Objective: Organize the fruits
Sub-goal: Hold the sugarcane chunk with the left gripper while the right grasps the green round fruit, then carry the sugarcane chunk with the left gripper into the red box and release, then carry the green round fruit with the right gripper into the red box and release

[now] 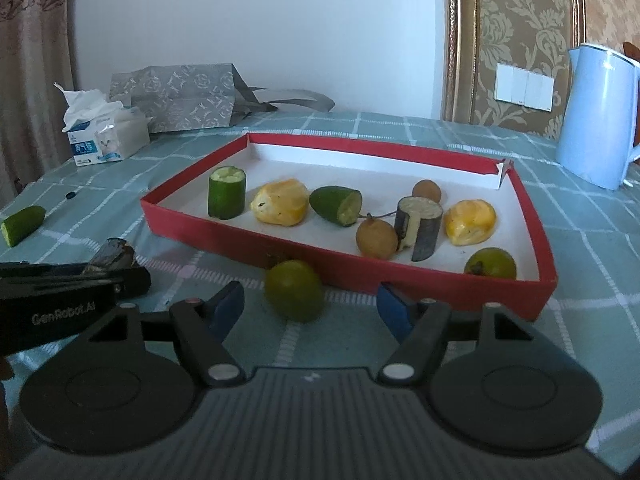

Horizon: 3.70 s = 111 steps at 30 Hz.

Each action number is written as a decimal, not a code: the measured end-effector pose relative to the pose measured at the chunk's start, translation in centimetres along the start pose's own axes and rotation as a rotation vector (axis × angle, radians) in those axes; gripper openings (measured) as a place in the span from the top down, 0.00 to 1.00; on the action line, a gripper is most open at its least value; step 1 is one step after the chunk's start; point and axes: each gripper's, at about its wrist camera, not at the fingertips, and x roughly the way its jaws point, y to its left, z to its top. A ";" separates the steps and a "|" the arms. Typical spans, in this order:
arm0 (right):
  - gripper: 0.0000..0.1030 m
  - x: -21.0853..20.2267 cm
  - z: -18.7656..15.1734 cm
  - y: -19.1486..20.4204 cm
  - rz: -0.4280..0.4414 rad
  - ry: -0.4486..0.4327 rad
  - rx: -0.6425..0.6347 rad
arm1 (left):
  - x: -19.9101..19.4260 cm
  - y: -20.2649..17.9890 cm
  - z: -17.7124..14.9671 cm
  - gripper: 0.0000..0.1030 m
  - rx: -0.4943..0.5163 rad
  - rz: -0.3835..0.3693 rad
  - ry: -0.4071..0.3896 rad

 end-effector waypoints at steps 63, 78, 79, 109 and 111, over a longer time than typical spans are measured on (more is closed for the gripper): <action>0.70 -5.7 -2.5 -9.3 0.004 -0.079 0.179 | 0.3 -7.0 4.0 0.66 0.153 -0.127 -0.076; 0.70 -4.8 -2.3 -9.9 0.001 -0.061 0.192 | 6.6 -11.0 5.2 0.66 0.203 -0.163 0.002; 0.70 -4.9 -2.3 -9.8 0.001 -0.062 0.190 | 6.8 -11.0 5.1 0.66 0.203 -0.163 0.010; 0.70 -4.6 -2.4 -9.2 -0.014 -0.038 0.150 | 0.4 -5.8 1.4 0.24 0.119 -0.119 -0.104; 0.70 -4.6 -2.5 -9.1 -0.019 -0.039 0.145 | 0.0 -5.1 0.9 0.24 0.118 -0.121 -0.094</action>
